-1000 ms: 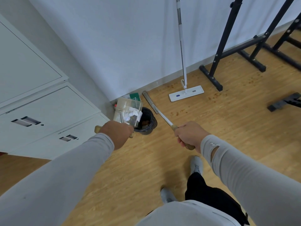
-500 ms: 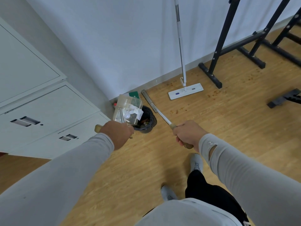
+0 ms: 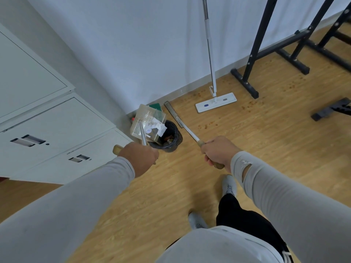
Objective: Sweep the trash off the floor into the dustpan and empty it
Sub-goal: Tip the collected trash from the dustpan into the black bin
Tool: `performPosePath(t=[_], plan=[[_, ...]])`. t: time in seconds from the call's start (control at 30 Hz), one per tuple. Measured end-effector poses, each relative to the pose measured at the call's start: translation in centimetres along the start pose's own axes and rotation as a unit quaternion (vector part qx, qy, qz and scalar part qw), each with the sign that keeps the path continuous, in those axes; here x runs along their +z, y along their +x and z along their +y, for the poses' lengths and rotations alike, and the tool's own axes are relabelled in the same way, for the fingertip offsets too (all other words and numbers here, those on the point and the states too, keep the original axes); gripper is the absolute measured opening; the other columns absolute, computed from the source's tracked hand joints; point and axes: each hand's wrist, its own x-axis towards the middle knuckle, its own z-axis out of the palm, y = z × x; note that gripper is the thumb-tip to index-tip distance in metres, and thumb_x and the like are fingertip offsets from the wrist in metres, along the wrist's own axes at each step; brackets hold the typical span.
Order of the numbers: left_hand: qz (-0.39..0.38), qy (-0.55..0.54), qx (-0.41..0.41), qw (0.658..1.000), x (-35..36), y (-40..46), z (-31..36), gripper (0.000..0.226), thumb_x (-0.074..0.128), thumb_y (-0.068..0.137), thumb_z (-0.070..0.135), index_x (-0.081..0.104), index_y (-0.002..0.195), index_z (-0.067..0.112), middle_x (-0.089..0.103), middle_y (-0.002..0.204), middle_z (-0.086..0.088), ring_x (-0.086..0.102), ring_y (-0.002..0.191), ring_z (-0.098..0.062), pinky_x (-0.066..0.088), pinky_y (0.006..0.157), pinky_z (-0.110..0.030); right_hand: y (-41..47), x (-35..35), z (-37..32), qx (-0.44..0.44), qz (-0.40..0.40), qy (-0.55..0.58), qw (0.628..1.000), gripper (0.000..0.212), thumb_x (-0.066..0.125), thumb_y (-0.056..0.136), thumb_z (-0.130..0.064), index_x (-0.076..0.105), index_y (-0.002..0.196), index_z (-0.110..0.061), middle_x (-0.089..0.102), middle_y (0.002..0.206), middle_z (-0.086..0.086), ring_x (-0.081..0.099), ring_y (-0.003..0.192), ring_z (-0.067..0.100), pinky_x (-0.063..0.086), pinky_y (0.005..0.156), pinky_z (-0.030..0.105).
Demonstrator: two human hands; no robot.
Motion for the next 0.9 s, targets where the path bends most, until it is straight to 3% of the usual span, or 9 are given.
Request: performPosePath(t=[0.23, 0.33, 0.53, 0.7, 0.9], plan=[[0.014, -0.016, -0.007, 1.000, 0.26, 0.17, -0.69, 0.029, 0.046, 0.098, 0.011, 0.051, 0.125, 0.022, 0.064, 0.109, 0.003, 0.065, 0.083, -0.023, 0.020, 0.042, -0.027, -0.16, 0.25, -0.29, 0.001, -0.001, 0.004, 1.000, 0.014, 0.053, 0.095, -0.015, 0.064, 0.092, -0.008, 0.065, 0.076, 0.014, 0.054, 0.066, 0.027, 0.040, 0.059, 0.034], [0.016, -0.029, -0.019, 0.999, 0.14, 0.06, -0.86, 0.029, 0.045, 0.100, 0.016, 0.051, 0.127, 0.023, 0.063, 0.111, 0.003, 0.066, 0.092, -0.024, 0.020, 0.043, -0.027, 0.00, 0.32, -0.21, -0.007, -0.003, 0.004, 1.000, 0.021, 0.053, 0.095, -0.019, 0.067, 0.100, -0.004, 0.064, 0.074, 0.014, 0.053, 0.066, 0.026, 0.038, 0.055, 0.032], [0.026, -0.028, -0.021, 0.999, 0.21, 0.02, -0.93, 0.026, 0.046, 0.100, 0.014, 0.052, 0.125, 0.022, 0.063, 0.107, 0.002, 0.066, 0.088, -0.025, 0.021, 0.043, -0.027, -0.23, 0.17, -0.34, -0.015, 0.000, -0.006, 1.000, 0.027, 0.053, 0.097, -0.021, 0.069, 0.102, 0.000, 0.065, 0.073, 0.014, 0.053, 0.067, 0.027, 0.038, 0.055, 0.033], [0.012, -0.036, -0.027, 0.999, 0.14, -0.18, -0.43, 0.030, 0.044, 0.096, 0.007, 0.055, 0.118, 0.024, 0.064, 0.102, 0.007, 0.064, 0.078, -0.022, 0.025, 0.044, -0.026, -0.38, -0.07, -0.55, -0.010, -0.002, -0.017, 1.000, 0.028, 0.052, 0.097, -0.019, 0.072, 0.099, 0.000, 0.065, 0.074, 0.013, 0.055, 0.068, 0.027, 0.039, 0.052, 0.033], [0.007, -0.095, -0.048, 0.994, 0.45, -0.15, -0.28, 0.028, 0.046, 0.096, 0.009, 0.053, 0.116, 0.027, 0.060, 0.102, 0.007, 0.062, 0.083, -0.026, 0.039, 0.055, -0.035, -0.47, -0.15, -0.46, -0.015, 0.003, -0.015, 1.000, 0.024, 0.052, 0.098, -0.020, 0.068, 0.097, -0.003, 0.066, 0.075, 0.016, 0.055, 0.068, 0.028, 0.041, 0.056, 0.035]])
